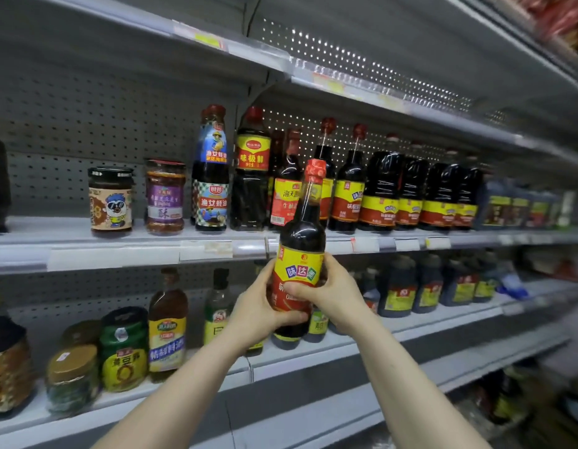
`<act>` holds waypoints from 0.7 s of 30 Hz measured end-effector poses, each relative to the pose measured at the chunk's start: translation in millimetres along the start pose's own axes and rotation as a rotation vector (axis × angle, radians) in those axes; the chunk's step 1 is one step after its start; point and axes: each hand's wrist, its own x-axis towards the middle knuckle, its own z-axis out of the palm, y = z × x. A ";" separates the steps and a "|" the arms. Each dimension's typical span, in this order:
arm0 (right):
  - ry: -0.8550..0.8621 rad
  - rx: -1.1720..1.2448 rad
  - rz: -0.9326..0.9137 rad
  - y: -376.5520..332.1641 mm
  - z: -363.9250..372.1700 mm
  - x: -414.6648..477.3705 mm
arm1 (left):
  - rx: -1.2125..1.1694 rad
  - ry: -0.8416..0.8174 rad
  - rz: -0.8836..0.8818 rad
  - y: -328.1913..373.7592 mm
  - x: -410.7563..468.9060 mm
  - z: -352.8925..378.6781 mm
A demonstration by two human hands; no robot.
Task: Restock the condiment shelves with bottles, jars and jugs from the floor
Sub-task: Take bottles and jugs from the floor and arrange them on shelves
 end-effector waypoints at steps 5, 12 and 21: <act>0.034 -0.005 -0.004 16.7 -37.9 4.9 | 0.005 -0.010 0.023 12.0 17.7 36.9; -0.005 -0.061 -0.026 45.1 -93.8 34.1 | 0.008 0.078 0.026 20.6 48.6 98.7; -0.019 -0.069 -0.144 49.8 -139.0 103.1 | 0.149 0.207 0.049 42.3 104.0 133.4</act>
